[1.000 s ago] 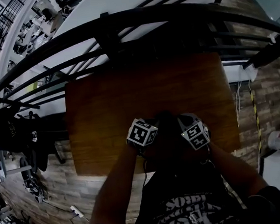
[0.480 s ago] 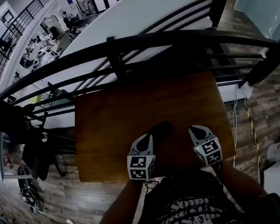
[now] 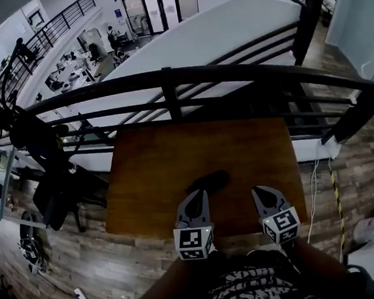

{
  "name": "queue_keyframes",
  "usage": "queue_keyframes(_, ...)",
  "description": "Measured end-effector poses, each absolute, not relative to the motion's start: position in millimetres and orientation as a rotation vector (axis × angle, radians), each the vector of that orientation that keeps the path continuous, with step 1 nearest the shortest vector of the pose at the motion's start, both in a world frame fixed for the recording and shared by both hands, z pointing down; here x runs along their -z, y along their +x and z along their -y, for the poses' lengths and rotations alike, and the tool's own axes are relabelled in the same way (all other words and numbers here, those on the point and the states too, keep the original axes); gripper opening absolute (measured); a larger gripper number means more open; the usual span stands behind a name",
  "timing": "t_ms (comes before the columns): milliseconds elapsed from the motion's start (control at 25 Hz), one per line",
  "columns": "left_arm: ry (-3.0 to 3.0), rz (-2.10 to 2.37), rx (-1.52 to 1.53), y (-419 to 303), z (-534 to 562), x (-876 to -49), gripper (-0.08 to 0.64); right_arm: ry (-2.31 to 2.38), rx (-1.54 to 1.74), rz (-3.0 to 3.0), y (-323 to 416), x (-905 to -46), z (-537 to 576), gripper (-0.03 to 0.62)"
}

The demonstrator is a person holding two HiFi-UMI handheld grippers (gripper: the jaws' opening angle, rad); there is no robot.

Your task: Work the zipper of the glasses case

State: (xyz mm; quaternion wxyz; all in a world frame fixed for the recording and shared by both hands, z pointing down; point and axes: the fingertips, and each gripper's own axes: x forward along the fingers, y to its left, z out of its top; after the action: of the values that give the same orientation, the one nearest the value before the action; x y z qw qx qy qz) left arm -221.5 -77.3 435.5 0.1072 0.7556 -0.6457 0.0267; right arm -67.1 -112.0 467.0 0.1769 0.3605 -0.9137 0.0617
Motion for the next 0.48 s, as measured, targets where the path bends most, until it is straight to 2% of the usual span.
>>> queue_keyframes(480, 2.033, 2.078, -0.008, -125.7, -4.6, -414.7, 0.005, 0.82, -0.117, 2.714, 2.0, -432.3, 43.6, -0.002)
